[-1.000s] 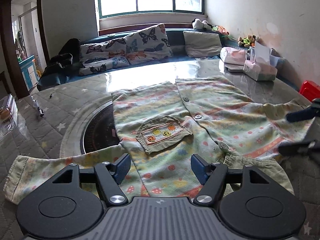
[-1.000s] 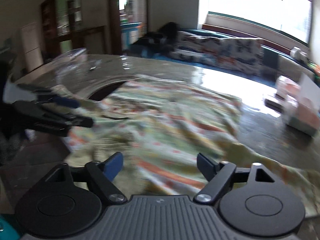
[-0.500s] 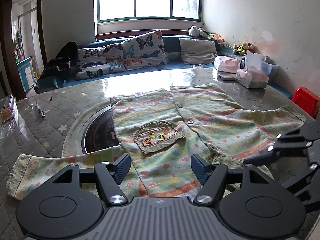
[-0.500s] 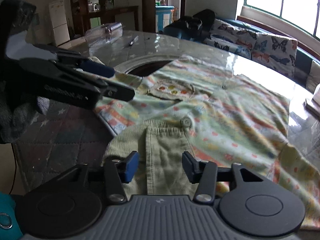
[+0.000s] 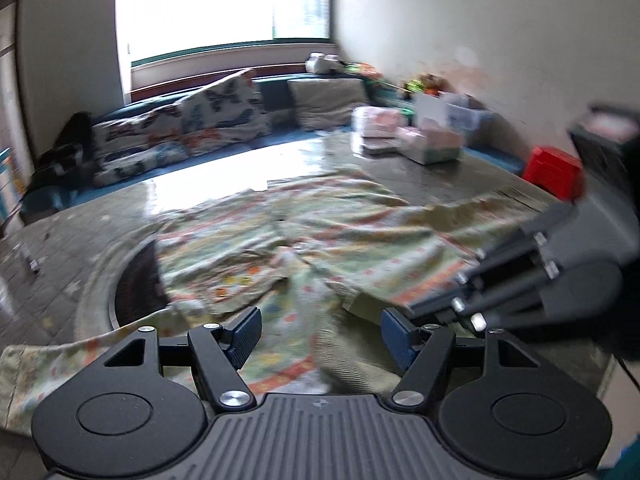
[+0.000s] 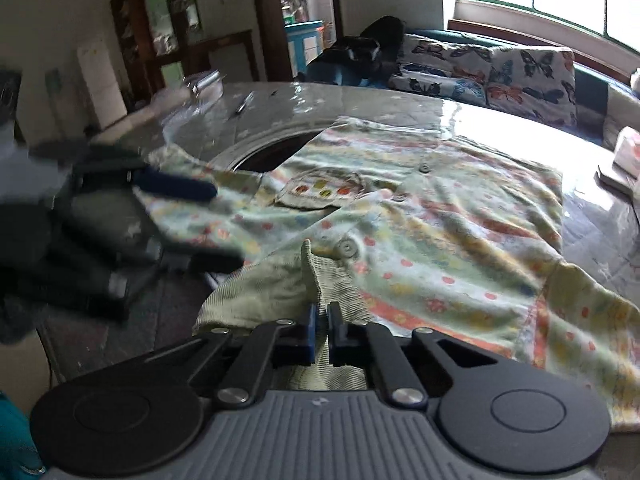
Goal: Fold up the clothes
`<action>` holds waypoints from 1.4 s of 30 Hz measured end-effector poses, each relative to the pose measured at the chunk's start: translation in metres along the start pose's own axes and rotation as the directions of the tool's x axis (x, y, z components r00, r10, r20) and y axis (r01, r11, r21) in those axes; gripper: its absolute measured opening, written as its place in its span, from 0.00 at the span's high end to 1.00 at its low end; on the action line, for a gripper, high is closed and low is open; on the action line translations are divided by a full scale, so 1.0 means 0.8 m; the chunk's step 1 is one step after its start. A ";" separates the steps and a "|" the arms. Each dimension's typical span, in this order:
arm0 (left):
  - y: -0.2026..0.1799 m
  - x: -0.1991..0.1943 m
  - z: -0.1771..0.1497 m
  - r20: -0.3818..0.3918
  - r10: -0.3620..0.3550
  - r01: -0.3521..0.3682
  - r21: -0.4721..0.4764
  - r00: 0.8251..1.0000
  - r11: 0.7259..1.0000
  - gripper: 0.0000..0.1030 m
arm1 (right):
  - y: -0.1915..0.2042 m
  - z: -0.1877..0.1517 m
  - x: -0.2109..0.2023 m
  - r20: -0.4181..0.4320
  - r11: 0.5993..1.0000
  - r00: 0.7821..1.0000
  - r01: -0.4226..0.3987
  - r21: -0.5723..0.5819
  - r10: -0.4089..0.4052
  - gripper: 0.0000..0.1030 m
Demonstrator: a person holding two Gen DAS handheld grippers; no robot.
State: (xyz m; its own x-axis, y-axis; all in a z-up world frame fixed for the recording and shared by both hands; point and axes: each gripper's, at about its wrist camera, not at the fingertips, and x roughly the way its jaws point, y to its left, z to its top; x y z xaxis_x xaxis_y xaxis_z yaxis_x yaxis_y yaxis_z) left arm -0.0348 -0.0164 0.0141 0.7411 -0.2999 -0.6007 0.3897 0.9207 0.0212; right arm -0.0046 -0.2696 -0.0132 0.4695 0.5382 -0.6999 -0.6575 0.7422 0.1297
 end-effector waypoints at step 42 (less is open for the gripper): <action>0.020 0.073 -0.023 -0.114 -0.380 0.345 -0.245 0.918 0.906 0.92 | -0.038 0.010 -0.038 0.109 0.985 0.993 -0.061 0.160 0.044 0.96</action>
